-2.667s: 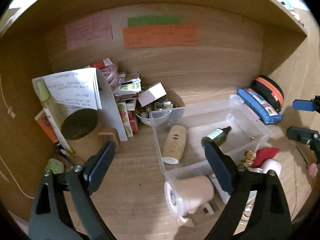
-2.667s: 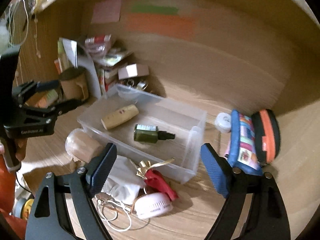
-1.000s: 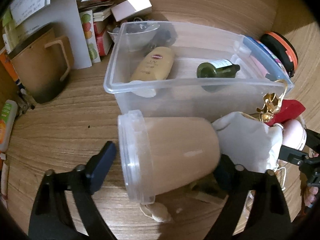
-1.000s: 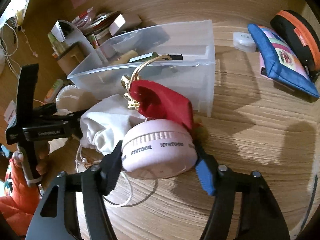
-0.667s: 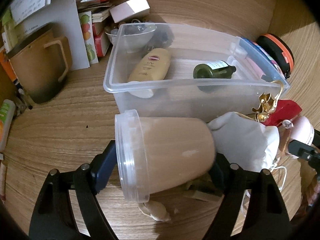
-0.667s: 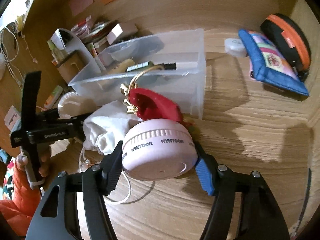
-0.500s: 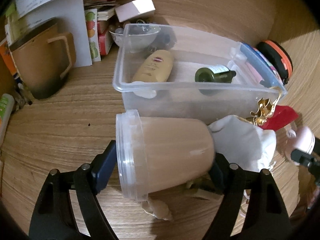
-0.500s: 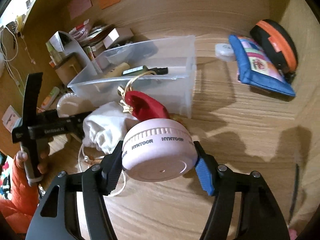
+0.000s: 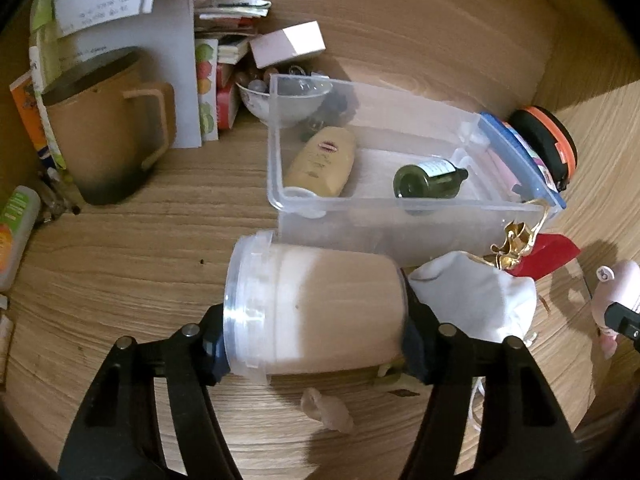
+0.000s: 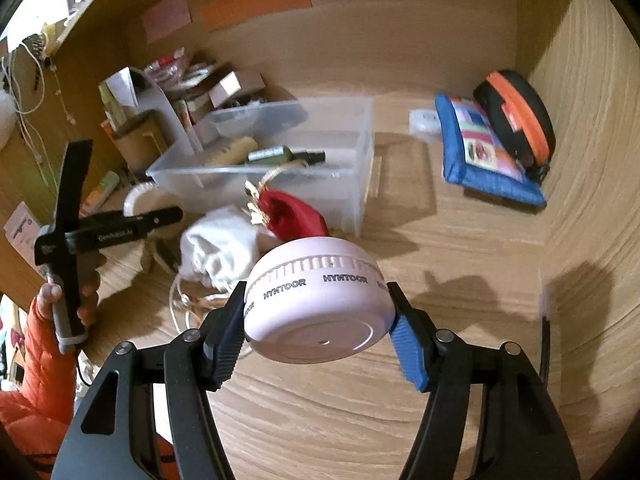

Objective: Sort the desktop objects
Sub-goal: 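Grasp the beige plastic jar with the left tool while the right tool grasps the pink round device, then lift and carry the jar and pink device with both tools over the bin, then open both tools to release the jar and pink device into the bin, then move both tools toward the small white shell and the red pouch, then grasp the small white shell with the left tool while the right tool grasps the red pouch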

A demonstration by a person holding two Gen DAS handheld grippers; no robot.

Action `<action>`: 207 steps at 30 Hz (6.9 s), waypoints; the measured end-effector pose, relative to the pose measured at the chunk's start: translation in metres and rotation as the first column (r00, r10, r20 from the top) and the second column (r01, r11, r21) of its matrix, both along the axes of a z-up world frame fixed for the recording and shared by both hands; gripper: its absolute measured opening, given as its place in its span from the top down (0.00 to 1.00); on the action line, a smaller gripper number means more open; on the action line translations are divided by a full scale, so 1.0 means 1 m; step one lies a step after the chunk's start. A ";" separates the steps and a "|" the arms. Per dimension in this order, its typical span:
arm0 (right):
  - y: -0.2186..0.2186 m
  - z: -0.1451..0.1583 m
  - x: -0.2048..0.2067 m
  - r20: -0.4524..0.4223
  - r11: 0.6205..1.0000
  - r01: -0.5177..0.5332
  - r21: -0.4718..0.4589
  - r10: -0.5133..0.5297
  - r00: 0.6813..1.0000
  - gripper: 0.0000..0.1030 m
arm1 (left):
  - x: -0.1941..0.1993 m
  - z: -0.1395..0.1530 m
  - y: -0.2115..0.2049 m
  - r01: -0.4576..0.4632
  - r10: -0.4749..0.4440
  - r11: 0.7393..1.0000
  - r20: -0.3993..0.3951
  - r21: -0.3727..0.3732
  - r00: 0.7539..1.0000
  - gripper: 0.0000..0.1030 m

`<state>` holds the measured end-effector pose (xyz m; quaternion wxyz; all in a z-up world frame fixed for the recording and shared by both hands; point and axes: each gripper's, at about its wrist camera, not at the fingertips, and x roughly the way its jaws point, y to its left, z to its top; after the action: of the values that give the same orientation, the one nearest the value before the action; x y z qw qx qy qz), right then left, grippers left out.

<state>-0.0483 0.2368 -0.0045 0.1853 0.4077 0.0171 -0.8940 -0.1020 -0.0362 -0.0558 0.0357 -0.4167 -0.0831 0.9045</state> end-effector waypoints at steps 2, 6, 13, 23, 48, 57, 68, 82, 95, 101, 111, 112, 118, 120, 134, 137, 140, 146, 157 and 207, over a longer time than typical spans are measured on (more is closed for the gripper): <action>-0.004 0.004 -0.001 -0.006 1.000 -0.008 -0.014 0.008 1.000 0.40 | 0.002 0.003 -0.003 0.001 -0.001 1.000 -0.010 0.002 1.000 0.36; -0.010 0.009 -0.003 -0.014 0.999 -0.024 -0.037 0.023 1.000 0.40 | 0.004 0.007 -0.008 0.004 -0.004 1.000 -0.014 0.004 1.000 0.36; -0.018 0.019 -0.010 -0.025 0.996 -0.042 -0.080 0.040 0.999 0.40 | 0.010 0.013 -0.014 -0.016 0.016 1.000 -0.029 0.001 0.999 0.36; -0.029 0.034 -0.027 -0.065 0.992 -0.070 -0.110 0.063 0.996 0.40 | 0.017 0.046 -0.019 -0.054 0.047 0.997 -0.103 -0.058 0.994 0.36; -0.049 0.052 -0.092 -0.120 0.981 -0.122 -0.150 0.104 0.987 0.40 | -0.026 0.090 -0.010 -0.014 -0.004 0.996 -0.190 -0.092 0.982 0.36; -0.064 0.041 -0.121 -0.092 0.981 -0.125 -0.146 0.112 0.989 0.40 | -0.059 0.079 0.002 0.040 -0.049 0.997 -0.156 -0.065 0.987 0.36; -0.076 0.004 -0.151 0.003 0.985 -0.135 -0.106 0.136 0.991 0.40 | -0.093 0.045 0.026 0.120 -0.124 0.990 -0.054 -0.068 0.991 0.36; -0.070 -0.014 -0.157 0.009 0.990 -0.140 -0.027 0.141 0.990 0.40 | -0.095 0.024 0.048 0.164 -0.167 0.979 -0.016 -0.124 0.986 0.36; -0.088 -0.025 -0.149 -0.025 0.985 -0.151 0.087 0.154 0.988 0.40 | -0.092 0.018 0.059 0.186 -0.188 0.970 0.002 -0.158 0.982 0.34; -0.088 -0.024 -0.150 -0.026 0.984 -0.155 0.084 0.158 0.987 0.39 | -0.091 0.020 0.058 0.187 -0.190 0.969 -0.002 -0.161 0.982 0.34; -0.078 0.000 -0.143 -0.106 0.988 -0.144 0.051 0.149 0.983 0.23 | -0.085 0.033 0.063 0.175 -0.187 0.964 -0.043 -0.199 0.981 0.29; -0.076 0.002 -0.144 -0.108 0.989 -0.141 0.044 0.145 0.984 0.23 | -0.084 0.035 0.063 0.170 -0.183 0.964 -0.047 -0.203 0.982 0.29; -0.062 0.018 -0.146 -0.104 0.992 -0.127 -0.024 0.124 0.987 0.21 | -0.073 0.056 0.057 0.135 -0.157 0.969 -0.092 -0.208 0.983 0.18; -0.061 0.025 -0.143 -0.118 0.992 -0.120 -0.028 0.116 0.986 0.21 | -0.068 0.062 0.054 0.117 -0.144 0.967 -0.108 -0.224 0.984 0.16; -0.054 0.067 -0.089 -0.211 0.994 -0.105 -0.032 0.096 0.973 0.18 | -0.009 0.103 0.032 0.039 -0.094 0.968 -0.215 -0.248 0.972 0.08; -0.049 0.073 -0.074 -0.228 0.995 -0.096 -0.031 0.086 0.970 0.18 | 0.005 0.107 0.026 0.029 -0.088 0.968 -0.229 -0.248 0.969 0.07; -0.042 0.077 -0.058 -0.244 0.996 -0.083 -0.027 0.074 0.967 0.15 | 0.021 0.108 0.019 0.015 -0.077 0.969 -0.244 -0.248 0.967 0.04; -0.030 0.079 -0.030 -0.275 0.999 -0.048 -0.025 0.039 0.961 0.05 | 0.041 0.095 0.003 0.002 -0.059 0.968 -0.218 -0.250 0.974 0.04; -0.018 0.048 -0.011 -0.223 1.000 -0.010 0.025 0.016 0.975 0.04 | 0.054 0.033 -0.010 0.042 -0.056 0.967 -0.047 -0.250 0.997 0.04; -0.039 -0.019 -0.059 -0.082 0.999 -0.054 0.004 0.054 0.995 0.93 | 0.054 -0.015 -0.028 0.088 -0.082 0.979 0.037 -0.184 0.996 0.84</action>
<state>-0.1077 0.1974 -0.0240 0.2082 0.3704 0.0365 -0.9045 -0.0480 -0.0640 -0.0711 0.0342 -0.4346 0.0186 0.8998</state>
